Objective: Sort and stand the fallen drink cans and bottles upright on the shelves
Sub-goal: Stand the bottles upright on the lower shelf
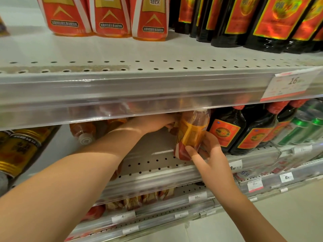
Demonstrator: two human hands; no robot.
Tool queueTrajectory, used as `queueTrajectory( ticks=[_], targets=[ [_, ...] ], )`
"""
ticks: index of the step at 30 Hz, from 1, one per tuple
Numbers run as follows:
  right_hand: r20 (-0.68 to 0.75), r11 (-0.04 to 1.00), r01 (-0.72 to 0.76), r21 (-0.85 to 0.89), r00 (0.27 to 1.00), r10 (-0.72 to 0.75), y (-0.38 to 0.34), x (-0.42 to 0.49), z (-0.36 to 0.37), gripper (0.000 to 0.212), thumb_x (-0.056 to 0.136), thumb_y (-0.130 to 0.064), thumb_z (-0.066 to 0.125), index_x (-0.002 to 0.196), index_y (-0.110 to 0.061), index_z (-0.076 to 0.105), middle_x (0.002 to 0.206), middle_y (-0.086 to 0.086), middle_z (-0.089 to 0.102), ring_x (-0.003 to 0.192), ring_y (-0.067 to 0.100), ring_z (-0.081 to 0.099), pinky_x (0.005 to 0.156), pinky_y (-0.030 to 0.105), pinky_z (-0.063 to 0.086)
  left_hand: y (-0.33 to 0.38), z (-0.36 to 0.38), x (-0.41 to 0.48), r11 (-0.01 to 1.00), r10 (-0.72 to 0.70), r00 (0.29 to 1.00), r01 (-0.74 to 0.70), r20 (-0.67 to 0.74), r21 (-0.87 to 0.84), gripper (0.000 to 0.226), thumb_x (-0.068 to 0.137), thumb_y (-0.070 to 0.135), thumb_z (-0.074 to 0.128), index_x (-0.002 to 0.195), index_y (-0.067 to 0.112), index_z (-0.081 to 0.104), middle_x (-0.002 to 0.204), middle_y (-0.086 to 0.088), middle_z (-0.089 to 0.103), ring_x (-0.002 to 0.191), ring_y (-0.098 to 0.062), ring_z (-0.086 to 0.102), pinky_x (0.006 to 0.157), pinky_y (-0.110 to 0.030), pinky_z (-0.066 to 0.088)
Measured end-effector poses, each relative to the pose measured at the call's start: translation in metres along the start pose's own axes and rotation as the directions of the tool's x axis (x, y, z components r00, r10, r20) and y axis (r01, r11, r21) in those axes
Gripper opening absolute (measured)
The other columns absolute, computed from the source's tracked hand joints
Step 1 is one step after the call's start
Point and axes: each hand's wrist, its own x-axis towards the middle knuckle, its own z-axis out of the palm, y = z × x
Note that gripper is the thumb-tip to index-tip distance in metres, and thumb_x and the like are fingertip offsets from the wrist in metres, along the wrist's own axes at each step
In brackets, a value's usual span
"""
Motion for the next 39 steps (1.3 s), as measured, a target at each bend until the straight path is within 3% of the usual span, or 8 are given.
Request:
queueTrajectory(
  ticks=[6,11,16,19,25,31,35,39],
  targets=[
    [0.060,0.990,0.013,-0.144,0.998,-0.005,-0.005,0.021,-0.005,0.045,0.094,-0.040,0.067,0.135,-0.032,0.054,0.126,-0.005,0.063,0.113,0.007,0.062,0.102,0.033,0.050,-0.005,0.004,0.000,0.993,-0.016,1.000,0.017,0.015,-0.113,0.034,0.095,0.022,0.072,0.129,0.020,0.066,0.124,-0.002,0.073,0.111,-0.019,0.071,0.095,-0.040,0.059],
    [-0.006,0.995,0.004,-0.104,1.000,-0.004,-0.003,0.012,0.002,0.035,0.095,-0.032,0.067,0.128,-0.034,0.055,0.103,-0.031,0.070,0.097,-0.010,0.065,0.080,0.005,0.048,0.004,0.008,-0.010,0.991,-0.021,0.999,0.025,0.030,-0.128,0.032,0.099,0.010,0.064,0.128,0.023,0.065,0.125,-0.002,0.071,0.105,-0.011,0.073,0.092,-0.029,0.059],
    [-0.029,0.987,-0.047,-0.154,0.999,0.043,-0.002,0.005,0.009,0.059,0.089,-0.042,0.072,0.142,-0.037,0.045,0.126,-0.011,0.063,0.113,0.005,0.062,0.098,0.034,0.052,0.015,0.023,-0.027,0.996,-0.090,0.981,0.087,-0.169,-0.023,0.025,0.096,0.016,0.057,0.119,0.020,0.065,0.113,-0.004,0.072,0.099,-0.020,0.072,0.097,-0.044,0.058],
    [-0.115,0.960,-0.101,-0.263,0.991,0.073,-0.004,0.001,0.010,0.070,0.088,-0.038,0.074,0.148,-0.027,0.039,0.132,-0.003,0.057,0.115,0.012,0.059,0.097,0.035,0.051,0.018,0.034,-0.049,0.995,-0.095,0.945,0.085,-0.313,-0.046,0.035,0.083,0.037,0.049,0.114,0.030,0.063,0.112,-0.001,0.070,0.105,-0.024,0.068,0.096,-0.050,0.055],
    [-0.046,0.940,0.034,-0.340,0.998,-0.053,-0.008,-0.015,0.014,0.020,0.088,-0.033,0.066,0.105,-0.038,0.057,0.103,-0.010,0.060,0.093,0.007,0.059,0.076,0.036,0.054,0.027,0.063,-0.079,0.998,-0.061,0.967,0.063,-0.248,-0.002,0.043,0.068,0.079,0.063,0.106,0.067,0.046,0.118,0.027,0.057,0.097,0.009,0.060,0.077,-0.017,0.046],
    [0.106,0.885,0.213,-0.414,0.977,-0.185,-0.008,-0.036,0.018,0.009,0.098,-0.031,0.051,0.103,-0.028,0.059,0.096,-0.014,0.052,0.090,0.005,0.055,0.075,0.032,0.051,0.018,0.067,-0.078,0.992,-0.122,0.926,0.126,-0.356,-0.012,0.084,0.065,0.060,0.085,0.132,0.050,0.037,0.124,0.024,0.053,0.104,0.000,0.054,0.075,-0.015,0.039],
    [0.120,0.904,0.162,-0.395,0.985,-0.124,-0.004,-0.027,0.008,0.012,0.100,-0.029,0.049,0.100,-0.023,0.060,0.094,-0.010,0.052,0.086,0.006,0.055,0.075,0.036,0.051,0.010,0.064,-0.083,0.993,-0.118,0.927,0.111,-0.356,-0.042,0.072,0.054,0.065,0.082,0.117,0.058,0.046,0.122,0.026,0.063,0.111,0.005,0.059,0.096,-0.026,0.050],
    [0.171,0.891,0.178,-0.417,0.978,-0.115,0.002,-0.020,-0.004,0.017,0.101,-0.030,0.048,0.106,-0.022,0.062,0.096,-0.009,0.053,0.084,0.008,0.057,0.076,0.036,0.052,0.013,0.059,-0.084,0.990,-0.076,0.942,0.110,-0.326,0.086,0.061,0.064,0.071,0.077,0.119,0.064,0.049,0.141,0.025,0.048,0.120,0.005,0.050,0.098,-0.020,0.037]
  ],
)
